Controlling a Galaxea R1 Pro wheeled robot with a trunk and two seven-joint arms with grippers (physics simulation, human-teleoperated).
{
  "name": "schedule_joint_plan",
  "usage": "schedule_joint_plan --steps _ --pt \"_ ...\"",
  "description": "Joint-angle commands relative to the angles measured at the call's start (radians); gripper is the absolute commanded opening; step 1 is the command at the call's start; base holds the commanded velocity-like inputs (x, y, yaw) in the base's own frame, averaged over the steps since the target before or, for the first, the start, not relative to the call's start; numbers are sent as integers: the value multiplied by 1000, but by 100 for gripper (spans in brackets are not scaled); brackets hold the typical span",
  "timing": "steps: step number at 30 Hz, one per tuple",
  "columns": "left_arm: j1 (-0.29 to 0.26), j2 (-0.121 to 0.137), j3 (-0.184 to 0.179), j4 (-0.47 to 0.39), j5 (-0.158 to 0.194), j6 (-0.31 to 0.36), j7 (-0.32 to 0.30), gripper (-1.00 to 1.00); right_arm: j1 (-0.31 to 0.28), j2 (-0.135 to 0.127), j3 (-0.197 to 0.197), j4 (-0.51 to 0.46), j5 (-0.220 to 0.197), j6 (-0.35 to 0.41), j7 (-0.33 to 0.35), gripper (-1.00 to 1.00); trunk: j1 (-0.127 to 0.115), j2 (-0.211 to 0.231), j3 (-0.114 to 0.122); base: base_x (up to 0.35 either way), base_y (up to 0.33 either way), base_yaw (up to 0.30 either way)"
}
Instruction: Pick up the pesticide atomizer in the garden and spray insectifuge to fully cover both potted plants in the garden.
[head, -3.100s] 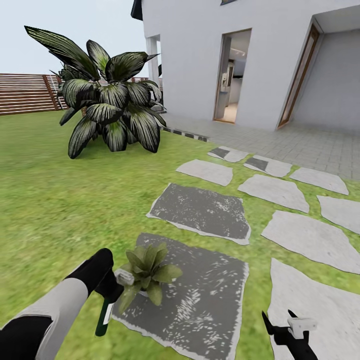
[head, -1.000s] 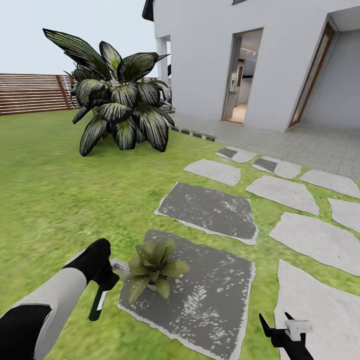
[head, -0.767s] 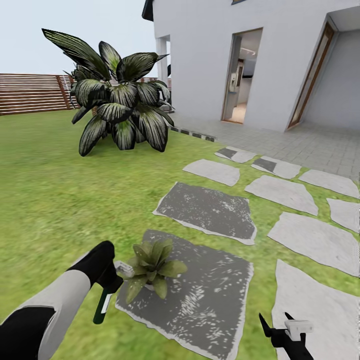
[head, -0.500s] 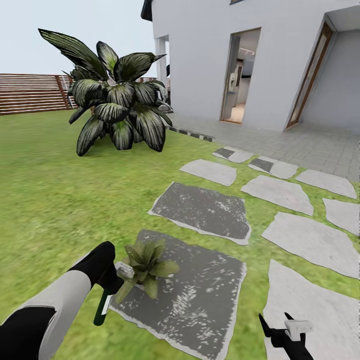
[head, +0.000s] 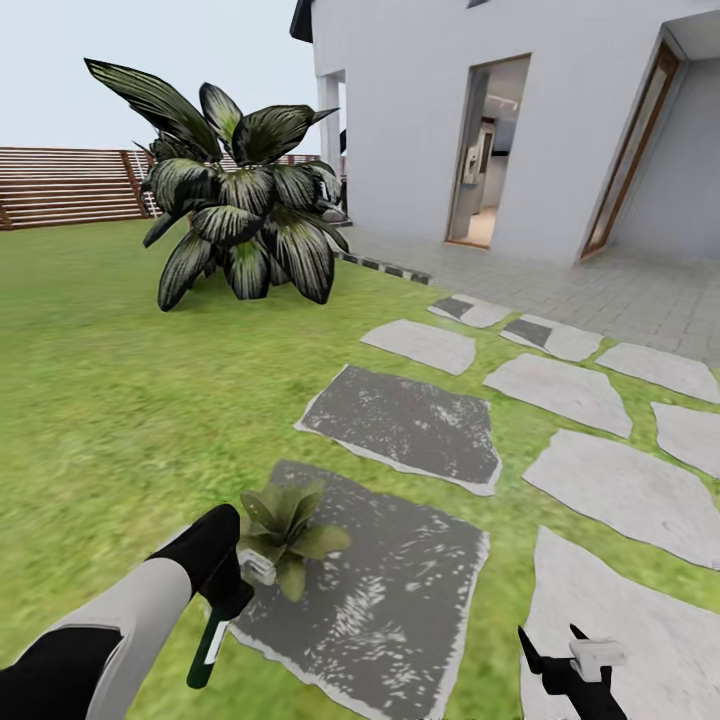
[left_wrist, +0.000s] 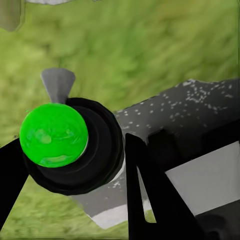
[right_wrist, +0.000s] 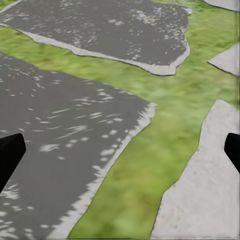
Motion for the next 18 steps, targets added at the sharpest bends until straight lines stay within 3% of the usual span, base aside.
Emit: schedule_joint_plan --steps 1,7,8,18 --pt "9 0 -6 -1 -6 3 -9 -100 -2 1 -8 -1 6 -4 7 100 0 0 -1 1 0 -268" --pt "24 -2 -5 -2 -6 3 -9 -100 -2 1 -8 -1 7 -4 7 100 0 0 -1 0 0 -213" --pt "25 -13 -5 -2 -9 4 -7 -100 -2 1 -8 -1 7 -4 7 100 0 0 -1 37 0 -10" --pt "26 -15 -5 -6 -11 6 6 -100 -2 1 -8 -1 8 -2 7 100 0 0 -1 174 0 -1"
